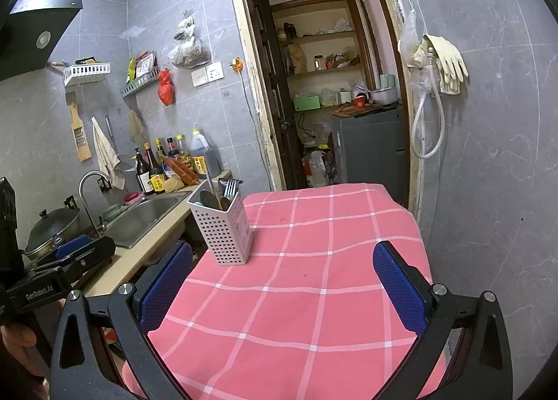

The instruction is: Organize utensils

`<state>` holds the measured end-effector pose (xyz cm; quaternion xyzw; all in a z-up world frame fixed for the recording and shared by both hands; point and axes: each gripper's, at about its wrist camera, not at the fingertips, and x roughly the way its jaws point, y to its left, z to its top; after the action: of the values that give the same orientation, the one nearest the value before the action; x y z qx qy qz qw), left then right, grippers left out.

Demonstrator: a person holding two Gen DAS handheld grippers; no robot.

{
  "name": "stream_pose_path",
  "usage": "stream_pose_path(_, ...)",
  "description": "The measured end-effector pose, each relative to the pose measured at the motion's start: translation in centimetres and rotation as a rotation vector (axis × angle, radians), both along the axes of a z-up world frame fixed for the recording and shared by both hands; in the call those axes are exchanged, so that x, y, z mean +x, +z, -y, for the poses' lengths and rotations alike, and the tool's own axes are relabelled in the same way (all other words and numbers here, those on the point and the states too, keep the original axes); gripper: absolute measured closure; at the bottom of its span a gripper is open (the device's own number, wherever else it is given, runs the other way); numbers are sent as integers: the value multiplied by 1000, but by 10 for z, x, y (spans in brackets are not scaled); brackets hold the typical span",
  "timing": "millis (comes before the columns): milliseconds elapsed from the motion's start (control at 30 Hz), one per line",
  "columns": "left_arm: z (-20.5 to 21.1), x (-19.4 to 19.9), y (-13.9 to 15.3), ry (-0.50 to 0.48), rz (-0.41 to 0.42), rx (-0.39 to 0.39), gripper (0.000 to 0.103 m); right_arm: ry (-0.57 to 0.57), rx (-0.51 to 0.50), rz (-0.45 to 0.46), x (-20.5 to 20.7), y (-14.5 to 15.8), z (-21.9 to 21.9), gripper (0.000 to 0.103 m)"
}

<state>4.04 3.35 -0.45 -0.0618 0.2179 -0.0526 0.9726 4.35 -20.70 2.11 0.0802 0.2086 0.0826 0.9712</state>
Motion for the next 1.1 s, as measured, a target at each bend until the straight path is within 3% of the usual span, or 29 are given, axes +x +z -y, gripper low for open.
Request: stream_pose_path(1100,-4,4,0,-3,-2,-8,0,-8,-1,-1,6,1,-1,1)
